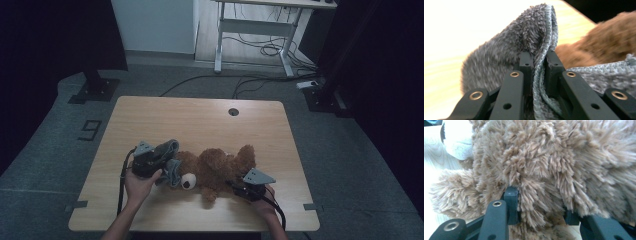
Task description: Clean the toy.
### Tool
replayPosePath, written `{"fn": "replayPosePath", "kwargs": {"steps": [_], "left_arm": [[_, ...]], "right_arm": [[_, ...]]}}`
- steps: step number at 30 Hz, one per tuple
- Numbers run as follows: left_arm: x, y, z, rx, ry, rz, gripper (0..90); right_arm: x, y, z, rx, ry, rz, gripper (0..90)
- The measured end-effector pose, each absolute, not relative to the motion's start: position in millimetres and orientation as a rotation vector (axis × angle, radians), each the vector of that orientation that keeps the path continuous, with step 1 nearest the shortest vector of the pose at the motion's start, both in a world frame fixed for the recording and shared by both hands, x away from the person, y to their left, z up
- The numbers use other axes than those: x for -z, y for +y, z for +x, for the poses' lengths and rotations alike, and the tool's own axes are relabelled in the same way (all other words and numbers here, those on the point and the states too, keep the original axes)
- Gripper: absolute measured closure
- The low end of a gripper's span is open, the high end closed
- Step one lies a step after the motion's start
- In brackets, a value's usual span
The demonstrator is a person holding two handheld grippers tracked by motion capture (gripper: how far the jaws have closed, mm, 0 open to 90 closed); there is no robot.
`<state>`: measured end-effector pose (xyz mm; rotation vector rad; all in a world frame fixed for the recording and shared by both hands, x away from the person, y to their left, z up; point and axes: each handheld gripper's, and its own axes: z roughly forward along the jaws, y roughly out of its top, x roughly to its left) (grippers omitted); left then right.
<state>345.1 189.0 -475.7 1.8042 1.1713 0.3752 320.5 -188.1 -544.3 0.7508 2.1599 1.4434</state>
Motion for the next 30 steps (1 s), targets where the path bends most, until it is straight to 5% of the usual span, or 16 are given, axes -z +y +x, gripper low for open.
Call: {"fn": "replayPosePath", "kwargs": {"steps": [7, 16, 30], "left_arm": [[507.3, 193.0, 348.7, -0.3, 1.243, 1.873, 78.9], [436.1, 165.7, 342.2, -0.39, 1.077, 1.824, 78.7], [377.4, -19.6, 352.5, -0.332, 0.72, 2.034, 78.0]], "right_arm": [[544.8, -189.1, 321.3, -1.448, 2.159, 0.76, 56.6], [545.5, -191.6, 322.0, -1.457, 2.16, 0.771, 56.6], [545.1, -189.7, 320.2, -1.443, 2.16, 0.751, 56.6]]}}
